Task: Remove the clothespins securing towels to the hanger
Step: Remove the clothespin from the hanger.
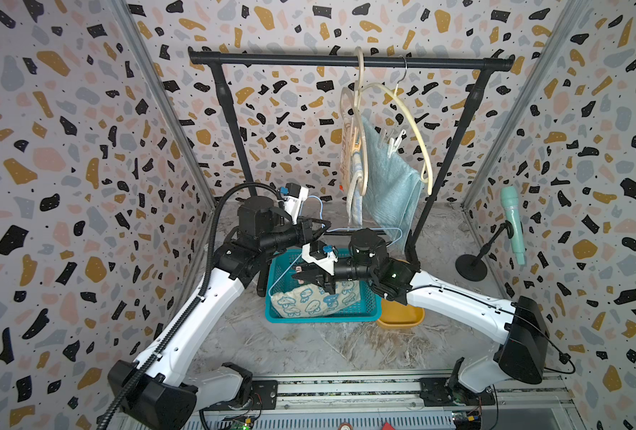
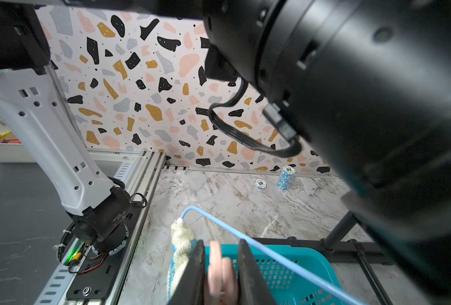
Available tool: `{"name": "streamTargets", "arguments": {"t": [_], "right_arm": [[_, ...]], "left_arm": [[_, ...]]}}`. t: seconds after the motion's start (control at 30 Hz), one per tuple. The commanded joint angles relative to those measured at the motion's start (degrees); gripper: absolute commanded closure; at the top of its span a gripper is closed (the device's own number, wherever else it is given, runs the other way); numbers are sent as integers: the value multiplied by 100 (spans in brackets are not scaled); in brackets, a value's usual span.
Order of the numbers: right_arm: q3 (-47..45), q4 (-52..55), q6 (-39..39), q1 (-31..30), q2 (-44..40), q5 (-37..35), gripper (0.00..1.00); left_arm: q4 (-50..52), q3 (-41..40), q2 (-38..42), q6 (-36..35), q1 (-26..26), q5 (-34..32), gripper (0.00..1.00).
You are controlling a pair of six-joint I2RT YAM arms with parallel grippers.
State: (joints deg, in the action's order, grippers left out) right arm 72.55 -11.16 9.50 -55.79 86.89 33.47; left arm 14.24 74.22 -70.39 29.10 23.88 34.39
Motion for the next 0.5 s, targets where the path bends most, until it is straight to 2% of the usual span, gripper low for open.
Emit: {"name": "streamTargets", "arguments": {"t": [0.0,0.3,0.47], "right_arm": [[-89,-183,-101,-2,-430,-166,100],[-757,-361,-339,-2,-1033,-895,100],[-1351,-401,-640,-2,-1515,-1835,100]], "left_arm": [[-202,-37,166,-115,29,-217,100],[-101,13,212,-306,37,-789,100],[-92,29,293,-456,34,-1201,100]]}}
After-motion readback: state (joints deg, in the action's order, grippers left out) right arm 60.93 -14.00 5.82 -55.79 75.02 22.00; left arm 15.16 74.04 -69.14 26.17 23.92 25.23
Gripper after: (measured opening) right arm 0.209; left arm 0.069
